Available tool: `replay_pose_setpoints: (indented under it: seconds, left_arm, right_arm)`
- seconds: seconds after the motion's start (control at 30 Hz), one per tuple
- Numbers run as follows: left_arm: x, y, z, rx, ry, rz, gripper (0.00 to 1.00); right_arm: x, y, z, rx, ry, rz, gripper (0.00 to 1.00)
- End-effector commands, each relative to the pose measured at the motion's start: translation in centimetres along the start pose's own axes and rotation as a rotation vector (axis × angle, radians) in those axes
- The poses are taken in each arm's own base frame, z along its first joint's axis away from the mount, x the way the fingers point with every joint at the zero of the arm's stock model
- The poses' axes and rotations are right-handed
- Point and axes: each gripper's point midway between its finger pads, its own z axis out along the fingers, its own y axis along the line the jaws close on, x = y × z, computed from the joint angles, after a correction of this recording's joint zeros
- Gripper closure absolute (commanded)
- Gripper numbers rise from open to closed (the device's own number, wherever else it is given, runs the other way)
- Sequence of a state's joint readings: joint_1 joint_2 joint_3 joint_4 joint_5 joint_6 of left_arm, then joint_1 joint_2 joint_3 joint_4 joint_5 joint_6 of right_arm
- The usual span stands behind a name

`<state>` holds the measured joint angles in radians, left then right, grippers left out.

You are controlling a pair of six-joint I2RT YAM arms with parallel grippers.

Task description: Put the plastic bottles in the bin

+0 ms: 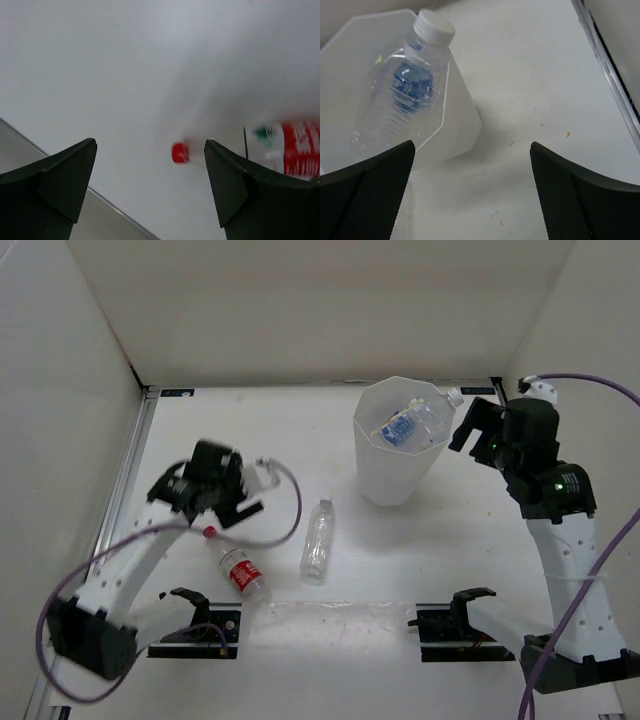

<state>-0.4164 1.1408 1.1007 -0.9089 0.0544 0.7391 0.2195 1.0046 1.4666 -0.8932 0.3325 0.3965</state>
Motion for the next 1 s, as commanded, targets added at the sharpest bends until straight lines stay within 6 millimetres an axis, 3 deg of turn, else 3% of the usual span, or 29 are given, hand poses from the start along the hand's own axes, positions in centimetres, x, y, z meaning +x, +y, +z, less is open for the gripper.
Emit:
replay_pose_setpoints:
  seconds: [0.0, 0.03, 0.07, 0.17, 0.27, 0.37, 0.6, 0.83, 0.97]
  left_arm:
    - [3.3, -3.4, -3.0, -0.021, -0.091, 0.455, 0.01]
    - [4.8, -4.8, -2.3, 0.02, -0.08, 0.617, 0.01]
    - [5.0, -5.5, -2.6, 0.03, -0.095, 0.676, 0.01]
    - [6.7, -8.8, -1.2, 0.242, -0.041, 0.75, 0.01]
    - [7.0, -9.4, 0.1, 0.331, 0.008, 0.781, 0.01]
    - [8.7, -10.3, 1.2, 0.391, 0.059, 0.875, 0.01]
    - [11.4, -13.4, 1.7, 0.525, 0.099, 0.97, 0.01]
    - [11.0, -14.8, 5.0, 0.481, 0.083, 0.999, 0.01]
    - [11.2, -15.8, 5.9, 0.51, 0.08, 0.961, 0.01]
  right_arm:
    - [2.3, 1.7, 1.0, -0.059, 0.074, -0.044, 0.01]
    - [3.0, 1.9, 1.5, -0.06, 0.098, -0.057, 0.01]
    - [3.0, 2.0, 1.5, -0.06, 0.096, -0.063, 0.01]
    - [4.1, 2.8, 2.1, -0.061, 0.124, -0.1, 0.01]
    - [4.4, 3.3, 2.2, -0.057, 0.128, -0.112, 0.01]
    - [4.5, 3.7, 2.0, -0.061, 0.123, -0.127, 0.01]
    - [4.8, 3.1, 1.9, -0.034, 0.12, -0.138, 0.01]
    - [5.5, 3.4, 2.9, -0.032, 0.151, -0.149, 0.01]
    - [4.9, 3.7, 2.9, -0.038, 0.139, -0.154, 0.01]
